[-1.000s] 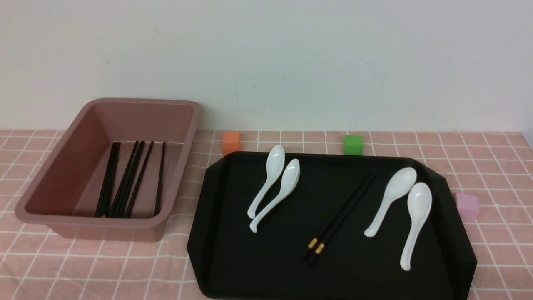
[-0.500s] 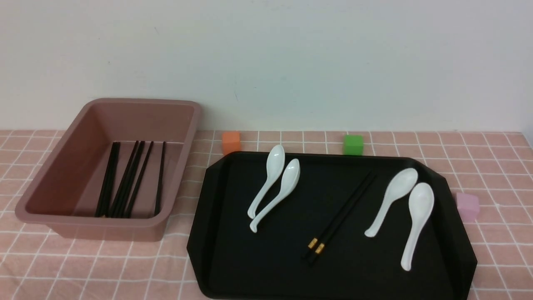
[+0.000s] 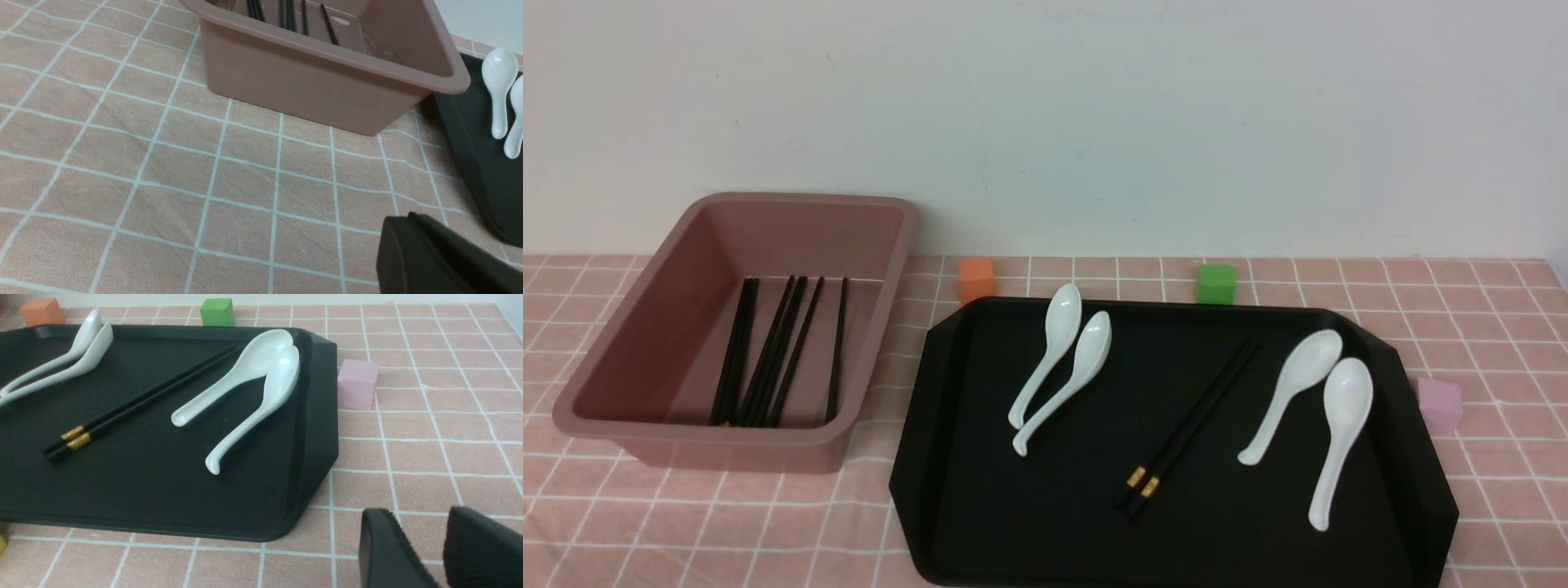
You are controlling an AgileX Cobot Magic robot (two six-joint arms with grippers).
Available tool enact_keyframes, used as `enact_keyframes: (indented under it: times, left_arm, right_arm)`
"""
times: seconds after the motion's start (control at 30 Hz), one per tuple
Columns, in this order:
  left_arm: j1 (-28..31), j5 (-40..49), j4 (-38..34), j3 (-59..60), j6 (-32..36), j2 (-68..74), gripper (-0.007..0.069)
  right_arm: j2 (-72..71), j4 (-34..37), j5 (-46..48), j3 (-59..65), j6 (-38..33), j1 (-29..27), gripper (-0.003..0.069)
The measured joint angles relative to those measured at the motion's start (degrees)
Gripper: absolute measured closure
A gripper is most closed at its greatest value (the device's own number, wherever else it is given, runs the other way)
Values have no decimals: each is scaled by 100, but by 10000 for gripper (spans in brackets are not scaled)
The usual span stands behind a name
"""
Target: On pink tablecloth take chopsticks from black tray and put them in box.
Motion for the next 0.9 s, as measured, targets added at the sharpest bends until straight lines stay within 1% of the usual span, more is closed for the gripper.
enact_keyframes:
  times: [0.9]
  left_arm:
    - [0, 0, -5, 0, 0, 0, 613]
  right_arm:
    - [0, 0, 0, 0, 0, 0, 419]
